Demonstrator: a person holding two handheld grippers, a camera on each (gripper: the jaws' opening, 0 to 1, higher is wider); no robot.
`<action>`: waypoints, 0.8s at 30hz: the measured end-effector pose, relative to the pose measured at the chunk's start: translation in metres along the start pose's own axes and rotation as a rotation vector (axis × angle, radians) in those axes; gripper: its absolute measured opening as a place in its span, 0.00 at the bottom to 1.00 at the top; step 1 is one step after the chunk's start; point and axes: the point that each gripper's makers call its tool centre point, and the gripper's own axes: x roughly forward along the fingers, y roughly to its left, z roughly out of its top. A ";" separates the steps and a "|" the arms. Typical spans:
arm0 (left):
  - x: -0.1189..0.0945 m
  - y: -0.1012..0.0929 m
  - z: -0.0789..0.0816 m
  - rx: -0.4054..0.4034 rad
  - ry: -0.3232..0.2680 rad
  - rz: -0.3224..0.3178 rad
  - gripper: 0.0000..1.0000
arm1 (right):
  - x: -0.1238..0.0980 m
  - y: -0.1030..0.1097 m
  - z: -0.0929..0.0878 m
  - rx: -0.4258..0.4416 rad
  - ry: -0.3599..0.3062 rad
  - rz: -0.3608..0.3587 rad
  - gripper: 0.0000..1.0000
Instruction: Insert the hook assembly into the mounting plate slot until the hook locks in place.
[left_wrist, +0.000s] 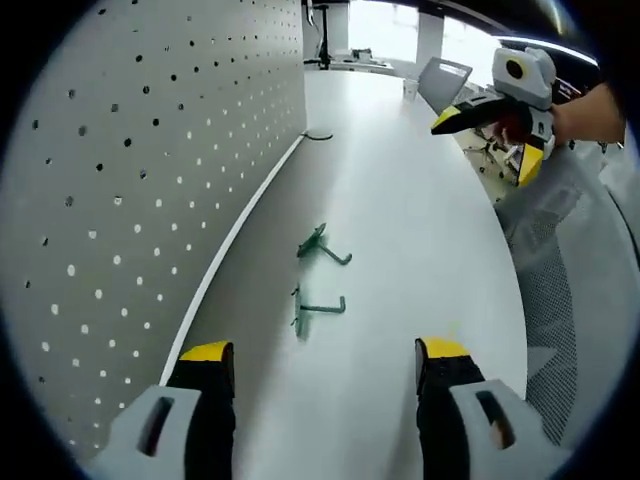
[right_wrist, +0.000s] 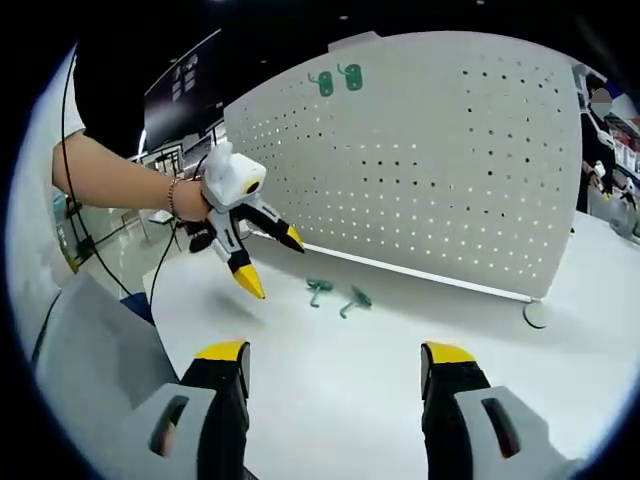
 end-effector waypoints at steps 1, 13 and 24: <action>0.002 0.000 0.000 0.005 0.005 -0.004 0.76 | 0.000 0.001 0.000 0.000 0.001 0.001 0.67; 0.024 -0.006 -0.002 0.047 0.067 -0.059 0.76 | 0.001 0.000 -0.001 0.006 0.006 0.000 0.67; 0.034 0.000 -0.004 0.082 0.121 -0.082 0.75 | 0.001 0.000 -0.003 0.011 0.015 -0.001 0.67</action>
